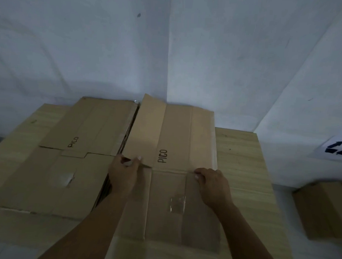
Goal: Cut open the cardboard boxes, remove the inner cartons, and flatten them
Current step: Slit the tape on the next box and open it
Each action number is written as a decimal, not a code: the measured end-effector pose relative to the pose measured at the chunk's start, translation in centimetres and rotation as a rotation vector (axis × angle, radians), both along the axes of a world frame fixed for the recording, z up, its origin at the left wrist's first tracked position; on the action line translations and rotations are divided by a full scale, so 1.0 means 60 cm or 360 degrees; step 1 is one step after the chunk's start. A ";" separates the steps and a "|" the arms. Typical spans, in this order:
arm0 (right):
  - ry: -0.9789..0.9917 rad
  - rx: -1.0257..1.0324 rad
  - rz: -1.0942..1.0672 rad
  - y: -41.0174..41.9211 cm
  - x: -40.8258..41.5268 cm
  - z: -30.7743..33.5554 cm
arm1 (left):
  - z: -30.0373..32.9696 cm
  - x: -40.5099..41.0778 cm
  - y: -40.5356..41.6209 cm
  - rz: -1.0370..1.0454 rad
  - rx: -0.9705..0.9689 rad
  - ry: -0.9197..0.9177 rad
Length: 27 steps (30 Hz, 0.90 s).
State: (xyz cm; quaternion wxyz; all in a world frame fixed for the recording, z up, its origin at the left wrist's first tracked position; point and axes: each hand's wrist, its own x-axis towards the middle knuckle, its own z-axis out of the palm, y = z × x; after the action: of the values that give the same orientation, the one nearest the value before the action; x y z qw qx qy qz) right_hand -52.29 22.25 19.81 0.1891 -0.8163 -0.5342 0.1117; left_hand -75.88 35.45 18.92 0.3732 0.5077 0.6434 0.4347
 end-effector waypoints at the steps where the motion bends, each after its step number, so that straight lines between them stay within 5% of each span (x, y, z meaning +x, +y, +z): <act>1: -0.0019 0.0008 -0.0024 0.004 0.001 -0.013 | -0.013 -0.004 0.008 -0.0016 -0.0084 -0.0003; 11: -0.0094 -0.0480 -0.0307 -0.020 -0.041 -0.106 | -0.108 -0.023 0.032 -0.0369 -0.0438 0.0540; 17: -0.0045 -0.0633 -0.0505 -0.088 -0.104 -0.155 | -0.153 -0.043 -0.101 -0.0631 -0.0184 0.1559; 22: -0.0019 -0.0677 -0.0505 -0.091 -0.101 -0.129 | -0.147 -0.047 -0.150 -0.0678 -0.0412 0.1653; 27: 0.0300 -0.0618 -0.0618 -0.088 -0.079 -0.100 | -0.109 -0.060 -0.121 -0.0605 -0.0432 0.1383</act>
State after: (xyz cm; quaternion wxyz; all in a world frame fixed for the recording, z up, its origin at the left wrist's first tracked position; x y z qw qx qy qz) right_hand -57.03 17.00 13.79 0.0958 -0.9102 -0.3167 0.2490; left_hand -79.46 28.21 12.38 0.2059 0.6972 0.6864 0.0193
